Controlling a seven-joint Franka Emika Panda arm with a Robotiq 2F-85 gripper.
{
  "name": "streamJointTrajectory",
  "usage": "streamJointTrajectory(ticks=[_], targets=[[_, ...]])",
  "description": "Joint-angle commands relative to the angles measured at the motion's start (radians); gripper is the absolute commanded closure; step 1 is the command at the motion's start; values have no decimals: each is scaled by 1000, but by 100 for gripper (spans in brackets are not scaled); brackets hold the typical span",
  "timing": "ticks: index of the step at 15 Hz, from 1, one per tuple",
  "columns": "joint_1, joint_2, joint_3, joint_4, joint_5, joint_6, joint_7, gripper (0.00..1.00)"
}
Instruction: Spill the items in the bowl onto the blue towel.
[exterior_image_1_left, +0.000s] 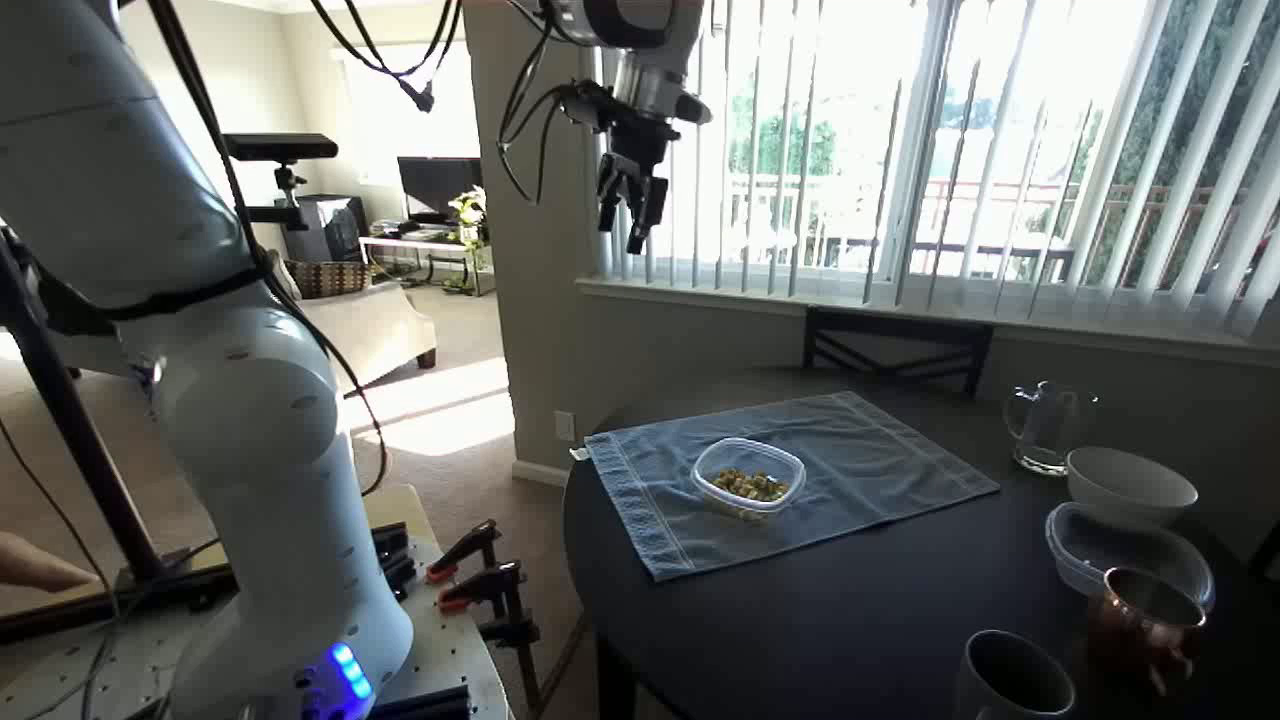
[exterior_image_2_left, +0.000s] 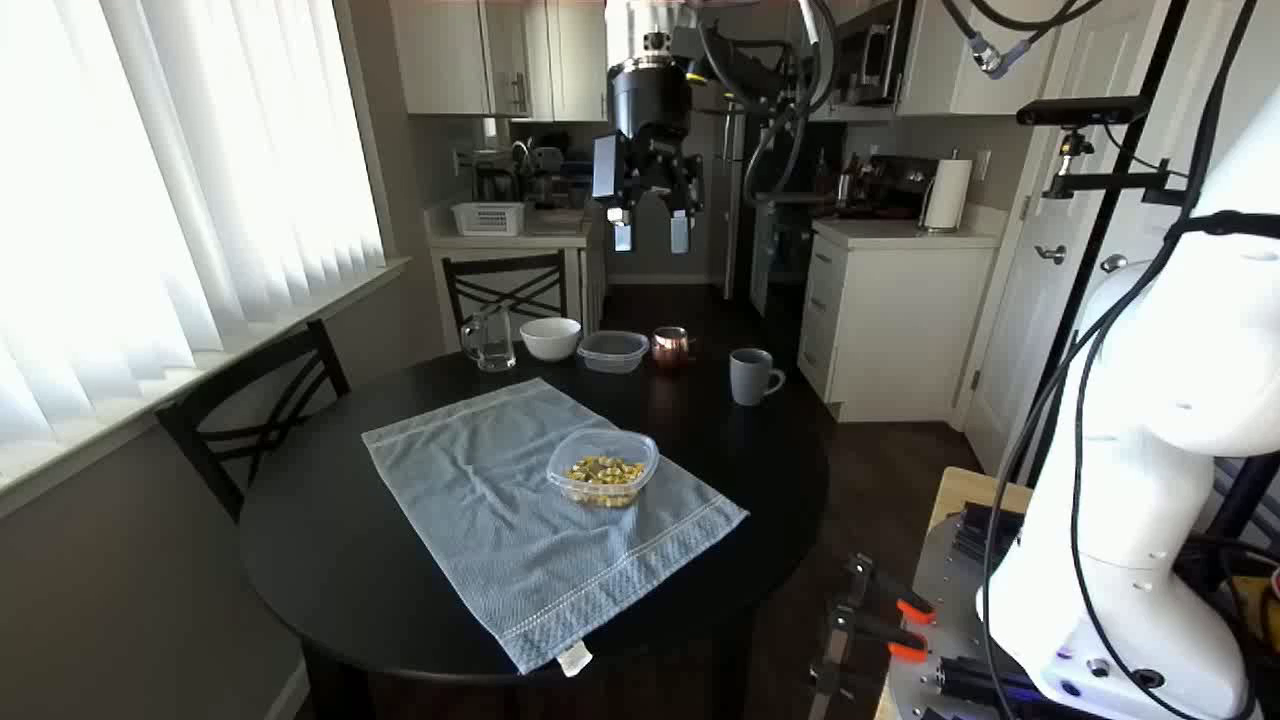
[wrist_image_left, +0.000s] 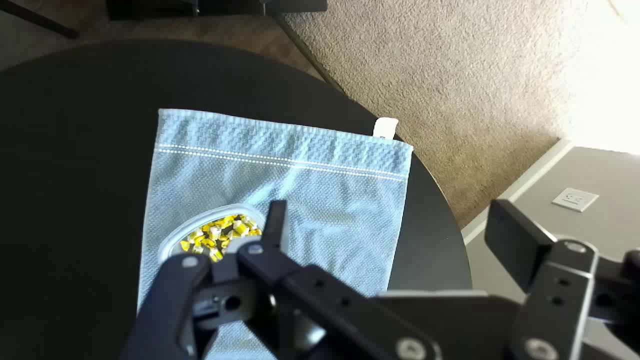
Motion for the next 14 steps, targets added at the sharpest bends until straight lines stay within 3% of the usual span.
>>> streamJointTrajectory(ticks=[1,11,14], targets=[[-8,1,7,3,1,-3,-1,0],[-8,1,7,3,1,-3,-1,0],[2,107,23,110,-98,40,-87,0]])
